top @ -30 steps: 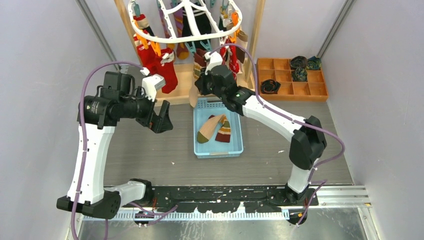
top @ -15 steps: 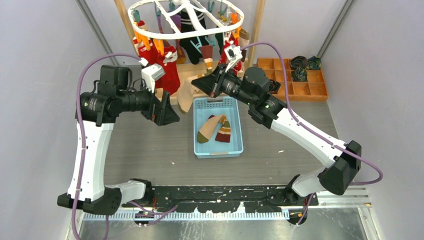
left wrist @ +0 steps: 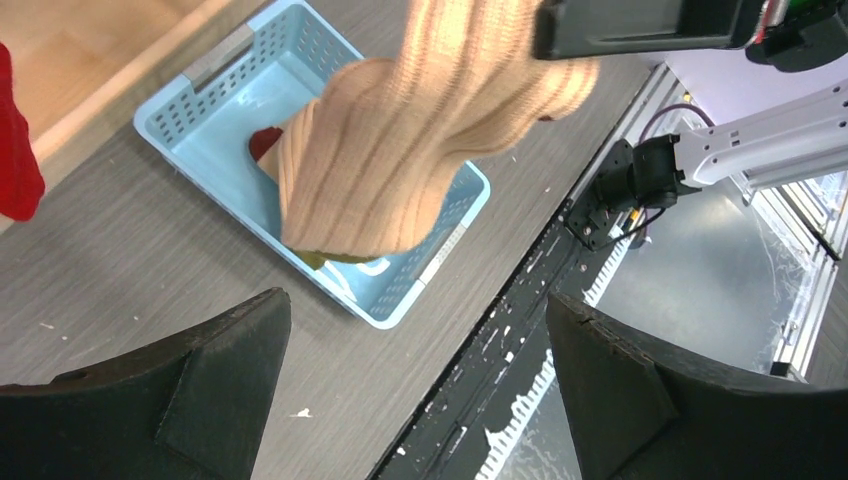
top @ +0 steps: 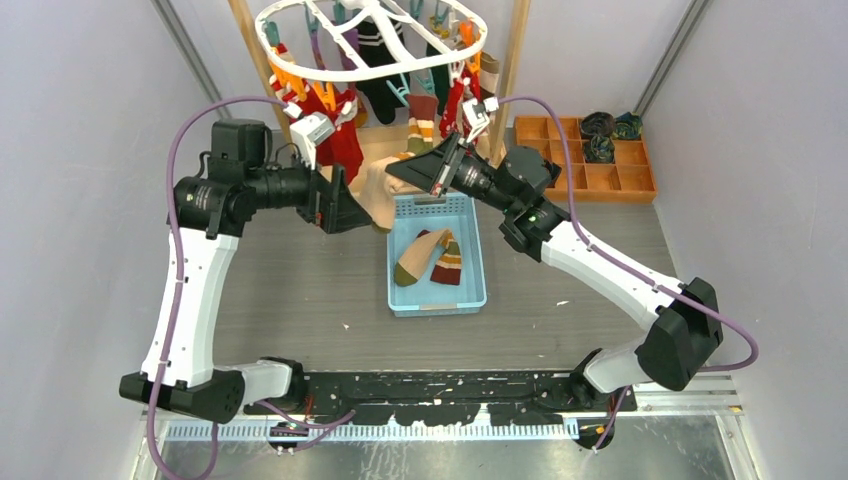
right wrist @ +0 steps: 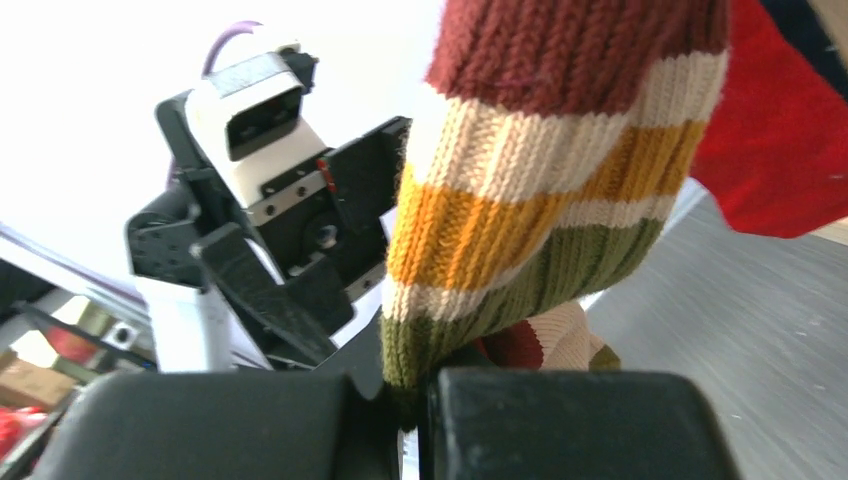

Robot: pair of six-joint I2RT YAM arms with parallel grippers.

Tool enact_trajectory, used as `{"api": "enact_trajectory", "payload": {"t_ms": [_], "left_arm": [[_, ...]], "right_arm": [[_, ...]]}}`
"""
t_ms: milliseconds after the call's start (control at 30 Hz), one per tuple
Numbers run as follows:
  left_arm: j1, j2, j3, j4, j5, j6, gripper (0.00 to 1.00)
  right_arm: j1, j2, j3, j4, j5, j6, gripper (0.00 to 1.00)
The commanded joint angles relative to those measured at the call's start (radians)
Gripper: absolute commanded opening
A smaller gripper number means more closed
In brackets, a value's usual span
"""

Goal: Remove the socks clipped to the hanger
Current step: Remove the sock from the hanger.

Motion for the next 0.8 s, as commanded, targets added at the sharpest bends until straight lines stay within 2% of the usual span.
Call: {"api": "enact_trajectory", "payload": {"t_ms": [0,367,433,500,567,633,667,700,767], "left_arm": [[0.005,-0.01,0.007,0.113,0.006,-0.003,1.0],[0.005,0.039,0.012,0.209,0.186,-0.048,1.0],[0.005,0.028,-0.007,0.227,0.217,-0.061,0.97],[0.005,0.014,-0.03,0.249,0.234,-0.081,0.87],[0.005,-0.004,-0.062,0.27,0.237,-0.111,0.61],[0.005,-0.031,-0.097,0.297,0.217,-0.151,0.33],[0.006,-0.046,-0.115,0.311,0.201,-0.172,0.22],[0.004,-0.06,-0.131,0.32,0.188,-0.187,0.14],[0.004,-0.079,-0.153,0.325,0.165,-0.204,0.06]], "right_arm": [[-0.004,-0.014,-0.01,0.228,-0.078,0.192,0.01],[-0.007,0.0,-0.003,0.292,-0.103,0.317,0.01],[-0.008,0.009,-0.002,0.296,-0.108,0.336,0.01],[-0.008,0.011,-0.006,0.294,-0.109,0.341,0.07],[-0.007,-0.002,-0.006,0.24,-0.09,0.312,0.13],[-0.006,-0.024,0.014,0.11,-0.061,0.243,0.15],[-0.007,-0.033,0.024,0.052,-0.044,0.208,0.16],[-0.006,-0.043,0.03,-0.003,-0.029,0.185,0.17],[-0.007,-0.051,0.052,-0.08,-0.005,0.152,0.2]]}}
